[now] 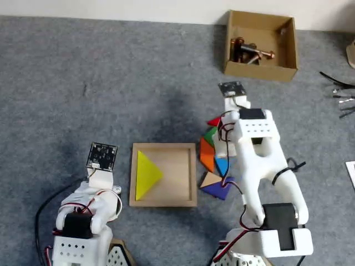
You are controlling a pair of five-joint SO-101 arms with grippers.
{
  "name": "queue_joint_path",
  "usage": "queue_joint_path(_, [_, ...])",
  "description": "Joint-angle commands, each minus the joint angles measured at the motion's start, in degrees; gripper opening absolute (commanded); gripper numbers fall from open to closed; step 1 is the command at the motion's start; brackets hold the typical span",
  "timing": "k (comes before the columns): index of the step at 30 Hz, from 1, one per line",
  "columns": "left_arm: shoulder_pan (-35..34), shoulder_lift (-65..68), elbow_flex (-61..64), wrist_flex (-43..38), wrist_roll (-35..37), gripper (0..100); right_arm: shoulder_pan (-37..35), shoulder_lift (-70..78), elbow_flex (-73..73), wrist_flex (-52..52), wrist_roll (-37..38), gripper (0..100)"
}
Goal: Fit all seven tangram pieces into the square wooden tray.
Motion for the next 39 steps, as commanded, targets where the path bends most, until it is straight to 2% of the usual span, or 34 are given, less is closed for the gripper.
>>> queue_joint_path(1, [0.7, -0.4, 1.1, 0.3, 0.4, 1, 3.1, -3.6, -1.4, -1.7, 0.1, 9.0])
queue_joint_path(5, [0.7, -0.4, 1.1, 0.3, 0.4, 1, 7.0, -3.1, -2.9, -7.8, -2.7, 18.7])
queue_joint_path(14, [0.7, -0.4, 1.1, 0.3, 0.4, 1, 7.3, -3.2, -3.0, -14.9, -3.0, 19.0])
queue_joint_path(19, [0.7, -0.4, 1.1, 0.3, 0.4, 1, 4.6, -3.1, -3.6, -15.3, -3.1, 19.0])
queue_joint_path(23, [0.7, -0.4, 1.1, 0.3, 0.4, 1, 2.9, -2.1, -8.1, -15.2, -8.9, 19.4])
queue_joint_path(28, [0.7, -0.4, 1.1, 0.3, 0.4, 1, 2.9, 4.4, -15.3, -15.0, -14.2, 19.4])
queue_joint_path(39, [0.7, -0.4, 1.1, 0.3, 0.4, 1, 2.4, 25.8, -31.3, -15.1, -14.3, 19.5])
